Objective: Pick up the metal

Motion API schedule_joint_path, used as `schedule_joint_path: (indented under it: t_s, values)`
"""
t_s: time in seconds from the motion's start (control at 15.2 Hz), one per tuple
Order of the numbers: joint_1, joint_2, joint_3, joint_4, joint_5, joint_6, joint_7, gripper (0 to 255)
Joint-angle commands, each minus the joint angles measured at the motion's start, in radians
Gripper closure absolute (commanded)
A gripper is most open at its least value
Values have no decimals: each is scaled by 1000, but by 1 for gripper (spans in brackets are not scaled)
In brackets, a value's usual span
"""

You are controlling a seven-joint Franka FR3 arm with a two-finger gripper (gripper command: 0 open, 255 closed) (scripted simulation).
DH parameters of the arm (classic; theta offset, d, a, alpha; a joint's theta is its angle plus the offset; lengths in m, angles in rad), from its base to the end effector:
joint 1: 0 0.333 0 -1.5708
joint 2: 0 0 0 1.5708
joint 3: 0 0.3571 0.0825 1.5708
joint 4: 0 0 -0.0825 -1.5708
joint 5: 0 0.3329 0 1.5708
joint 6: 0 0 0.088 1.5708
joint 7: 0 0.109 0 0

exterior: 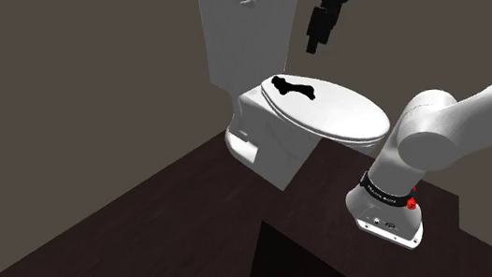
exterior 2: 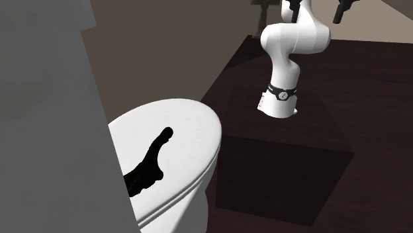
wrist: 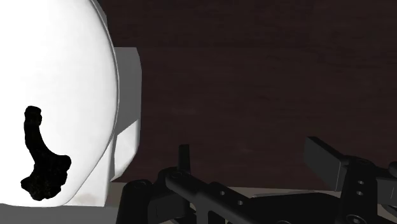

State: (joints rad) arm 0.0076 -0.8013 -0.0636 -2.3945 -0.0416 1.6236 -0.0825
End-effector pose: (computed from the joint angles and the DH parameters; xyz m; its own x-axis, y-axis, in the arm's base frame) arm 0.2264 -0.0253 0.6088 0.9985 0.0467 0.0296 0.0467 -0.9989 -0.0016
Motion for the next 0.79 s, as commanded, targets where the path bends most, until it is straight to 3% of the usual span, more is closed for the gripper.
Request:
schedule_joint_path:
  t_s: [0.0, 0.73]
  values:
    - [0, 0, 0, 0, 0, 0, 0, 0]
    - [-55, 210, -208, -64, -91, 284, -201, 0]
